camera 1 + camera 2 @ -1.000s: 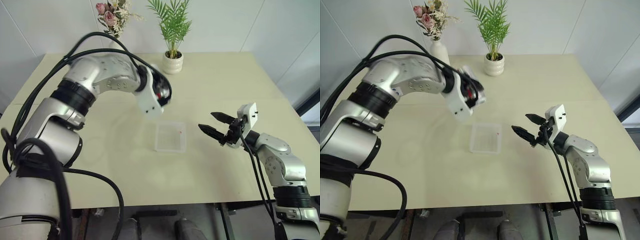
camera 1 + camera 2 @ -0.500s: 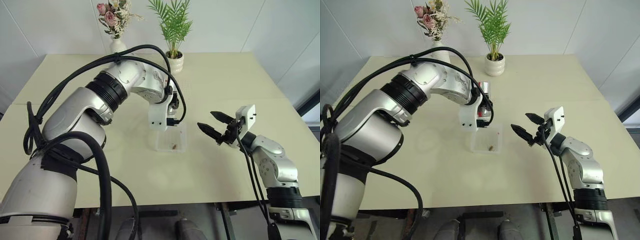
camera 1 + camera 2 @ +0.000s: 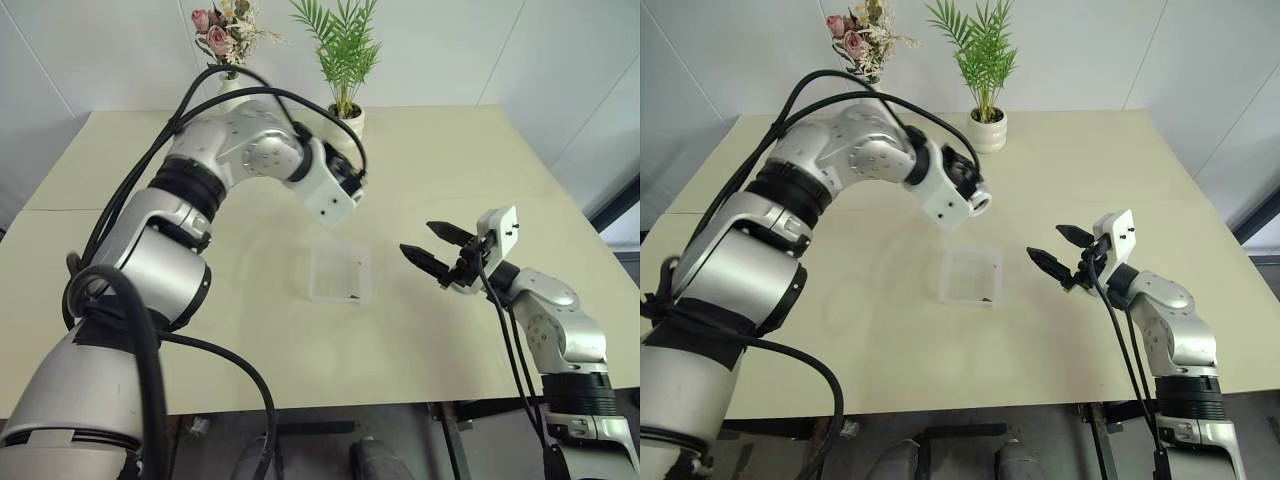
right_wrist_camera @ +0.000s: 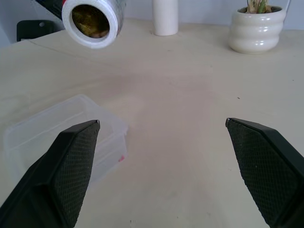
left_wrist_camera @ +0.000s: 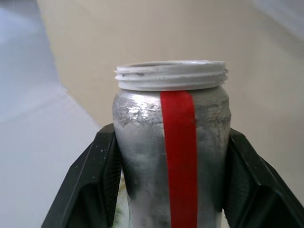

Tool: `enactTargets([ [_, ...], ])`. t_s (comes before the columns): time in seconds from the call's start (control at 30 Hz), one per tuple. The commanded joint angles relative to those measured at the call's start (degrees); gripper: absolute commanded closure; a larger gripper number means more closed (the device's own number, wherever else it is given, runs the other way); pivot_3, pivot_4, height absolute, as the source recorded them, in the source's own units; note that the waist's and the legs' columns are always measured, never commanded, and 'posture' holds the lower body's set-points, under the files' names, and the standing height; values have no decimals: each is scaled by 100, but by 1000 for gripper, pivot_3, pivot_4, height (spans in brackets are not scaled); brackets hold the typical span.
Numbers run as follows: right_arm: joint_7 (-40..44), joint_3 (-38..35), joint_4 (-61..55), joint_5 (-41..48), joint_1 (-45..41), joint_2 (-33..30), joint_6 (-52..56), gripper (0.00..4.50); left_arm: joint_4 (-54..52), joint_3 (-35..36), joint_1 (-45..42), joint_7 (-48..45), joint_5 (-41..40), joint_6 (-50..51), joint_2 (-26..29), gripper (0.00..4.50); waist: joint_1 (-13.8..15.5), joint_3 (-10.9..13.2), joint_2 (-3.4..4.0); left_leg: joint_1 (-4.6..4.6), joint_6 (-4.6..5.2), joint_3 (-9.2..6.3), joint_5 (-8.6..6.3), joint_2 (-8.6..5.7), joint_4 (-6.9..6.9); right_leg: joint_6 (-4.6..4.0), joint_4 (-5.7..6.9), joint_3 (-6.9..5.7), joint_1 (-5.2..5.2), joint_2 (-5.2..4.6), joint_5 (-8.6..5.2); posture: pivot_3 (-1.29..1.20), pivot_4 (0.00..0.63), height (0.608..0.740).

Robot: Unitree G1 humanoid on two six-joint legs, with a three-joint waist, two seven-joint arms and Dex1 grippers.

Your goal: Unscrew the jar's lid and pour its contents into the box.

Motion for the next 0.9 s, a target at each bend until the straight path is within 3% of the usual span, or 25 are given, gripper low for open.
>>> enactTargets([
  [0.03, 138, -153, -317, 199, -52, -126, 88, 16, -431, 987, 292, -454, -1303, 1055, -55, 1986, 6, 0, 0, -2, 1, -3, -1, 1, 13, 0, 8, -2, 0, 1, 0, 0, 150, 740],
  [0.23, 506, 83, -780, 312, -140, -258, 328, 16, -2384, 2328, 1813, -236, -2748, 3313, -150, 1986, -7, 0, 0, 0, 8, -11, -3, 5, 49, 1, 52, -6, 4, 2, 1, 0, 150, 740],
  [0.5, 1263, 492, -969, 168, -338, -779, 528, 16, -4629, 3350, 3934, 822, -3431, 5307, -150, 1986, -128, -1, 1, 21, 8, -27, 5, 14, 58, -7, 89, -14, 15, 15, 8, 0, 150, 740],
  [0.63, 1562, 649, -946, 53, -343, -1051, 486, 16, -4971, 3722, 4541, 1378, -3599, 5572, -159, 1986, -134, -1, -1, 29, 12, -29, 9, 18, 60, -11, 90, -18, 20, 15, 16, 0, 150, 740],
  [0.9, 1622, 704, -1039, -85, -183, -1165, 489, 16, -4456, 4464, 4967, 2222, -4175, 5130, -402, 1986, -109, -2, -3, 24, 16, -30, 13, 17, 59, -5, 64, -22, 27, 11, 31, 0, 150, 740],
])
